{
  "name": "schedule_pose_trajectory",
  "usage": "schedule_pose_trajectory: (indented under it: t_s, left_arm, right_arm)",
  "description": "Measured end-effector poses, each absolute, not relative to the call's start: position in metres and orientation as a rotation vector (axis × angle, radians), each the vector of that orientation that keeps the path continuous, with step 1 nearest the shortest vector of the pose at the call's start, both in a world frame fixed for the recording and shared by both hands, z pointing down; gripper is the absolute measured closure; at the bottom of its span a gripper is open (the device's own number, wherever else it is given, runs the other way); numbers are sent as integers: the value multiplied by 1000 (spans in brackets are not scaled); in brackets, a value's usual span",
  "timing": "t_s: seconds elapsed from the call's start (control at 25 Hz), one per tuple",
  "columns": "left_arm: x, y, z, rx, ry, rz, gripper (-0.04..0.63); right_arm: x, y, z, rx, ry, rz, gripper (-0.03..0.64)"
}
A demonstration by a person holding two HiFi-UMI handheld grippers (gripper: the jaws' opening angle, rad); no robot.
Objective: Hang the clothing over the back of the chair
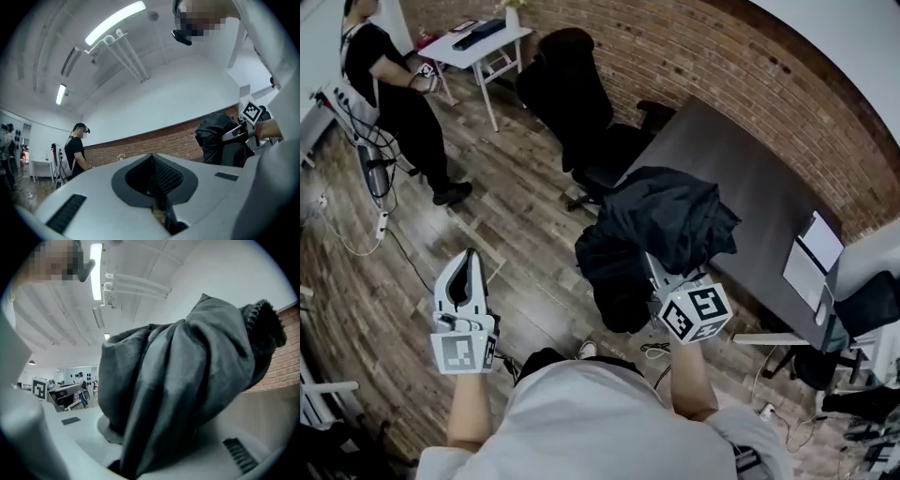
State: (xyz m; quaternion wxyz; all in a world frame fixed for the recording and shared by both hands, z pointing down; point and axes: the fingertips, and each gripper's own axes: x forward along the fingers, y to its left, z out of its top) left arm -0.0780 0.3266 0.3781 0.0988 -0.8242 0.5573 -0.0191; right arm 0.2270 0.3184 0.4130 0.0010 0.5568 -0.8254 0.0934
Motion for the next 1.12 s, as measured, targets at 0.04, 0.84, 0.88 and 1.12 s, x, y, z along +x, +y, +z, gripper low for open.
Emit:
schedule_pose_trajectory:
  t_s: [0.04, 0.84, 0.88, 1.12]
  left_arm:
    - [-78, 324, 378, -2421, 1653, -63, 571]
    - [-119, 103, 435, -2537, 1710, -52, 571]
    - [-122, 84, 436, -2559, 1703, -40, 571]
    - [-137, -9, 442, -2684, 1605, 19, 571]
  right_arm:
    - [230, 314, 416, 1753, -2602, 296, 500]
    - [188, 128, 436, 1660, -2549, 410, 502]
    - [186, 113, 432, 1666, -2537, 407, 502]
    - [166, 38, 404, 1778, -2459, 347, 502]
